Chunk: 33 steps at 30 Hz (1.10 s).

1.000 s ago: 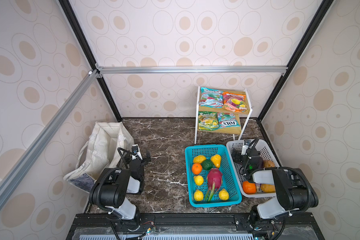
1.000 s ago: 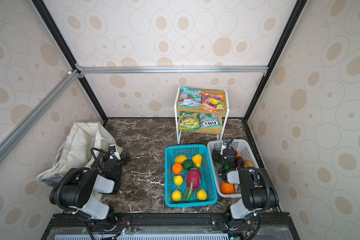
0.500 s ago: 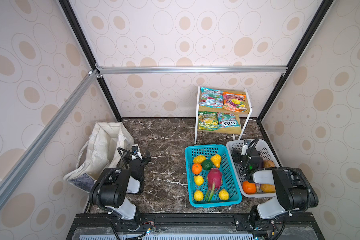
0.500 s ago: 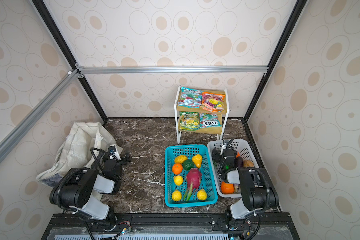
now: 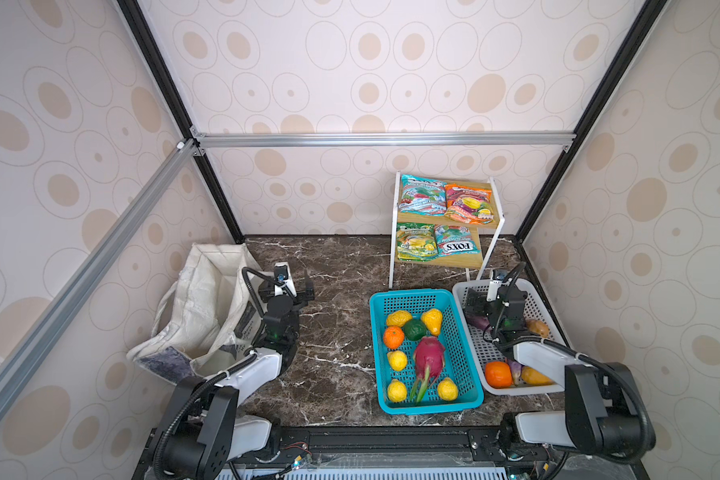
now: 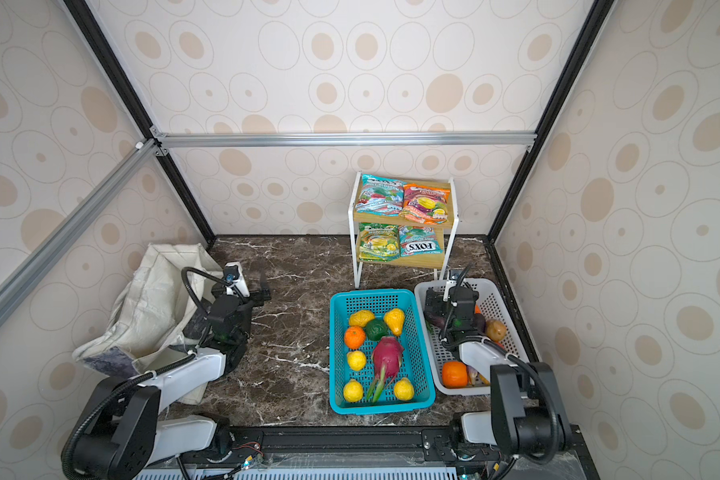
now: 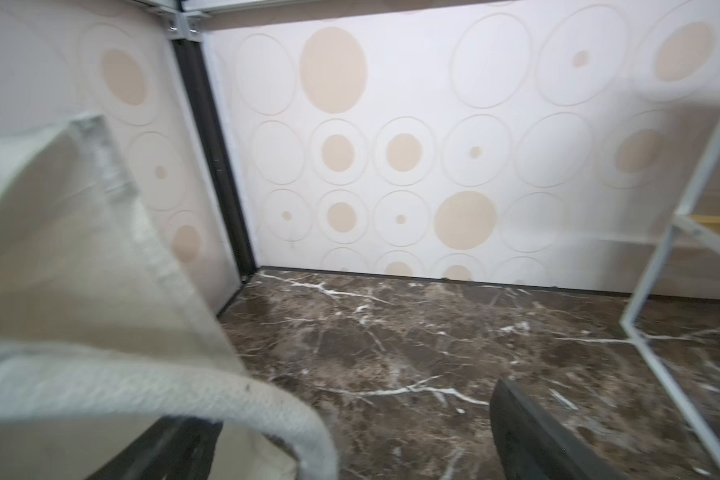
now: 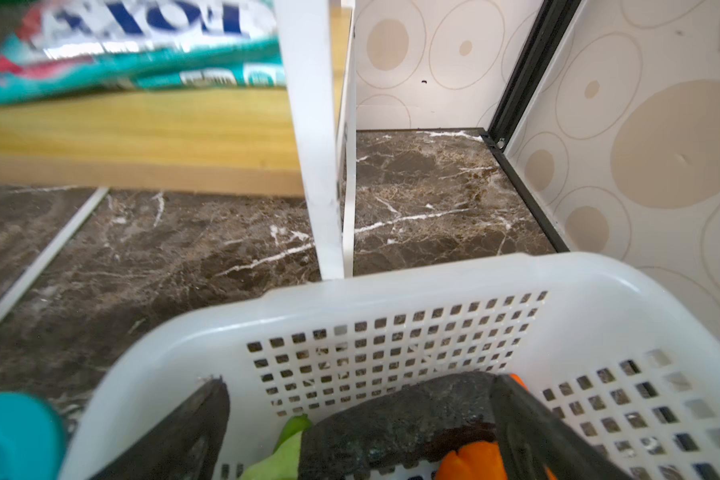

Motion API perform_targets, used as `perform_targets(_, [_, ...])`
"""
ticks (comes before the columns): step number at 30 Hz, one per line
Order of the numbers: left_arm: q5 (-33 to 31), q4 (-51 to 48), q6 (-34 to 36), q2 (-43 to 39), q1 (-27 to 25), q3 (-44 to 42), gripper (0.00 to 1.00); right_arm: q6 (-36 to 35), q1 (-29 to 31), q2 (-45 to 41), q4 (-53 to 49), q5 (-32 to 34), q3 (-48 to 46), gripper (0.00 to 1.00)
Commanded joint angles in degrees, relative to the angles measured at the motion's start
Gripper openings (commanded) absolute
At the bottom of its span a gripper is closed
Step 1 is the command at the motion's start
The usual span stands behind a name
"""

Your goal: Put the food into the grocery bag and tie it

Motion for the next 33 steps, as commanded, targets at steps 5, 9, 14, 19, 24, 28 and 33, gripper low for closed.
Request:
perform_targets(5, [5.3, -46.4, -11.5, -0.7, -1.1, 29.4, 0.99, 5.2, 0.3, -10.8, -24.1, -10.2, 11.3, 1.0])
perform_targets(9, [13.3, -53.8, -12.5, -1.8, -1.1, 33.8, 0.99, 7.0, 0.4, -12.8, -24.1, -19.5, 12.1, 1.0])
perform_targets(14, [15.1, -59.0, -16.0, -1.4, -1.1, 33.6, 0.99, 9.3, 0.4, -12.4, -23.0, -25.2, 12.2, 1.0])
perform_targets(19, [4.8, -64.1, -14.4, -2.2, -1.0, 31.3, 0.78, 8.9, 0.6, -11.9, -24.5, -28.4, 12.3, 1.0])
perform_targets(24, [3.9, -70.6, -12.8, -2.4, -1.0, 36.4, 0.72, 11.2, 0.8, -12.7, -24.1, -29.6, 11.4, 1.0])
perform_targets(28, [1.6, -79.6, -11.8, -2.5, -1.0, 42.2, 0.79, 13.2, 1.0, -13.2, -25.0, -29.7, 11.9, 1.0])
perform_targets(33, [-7.2, -83.7, -9.9, -5.3, 0.9, 44.9, 0.83, 15.1, 1.5, -14.0, -26.1, -30.4, 12.8, 1.0])
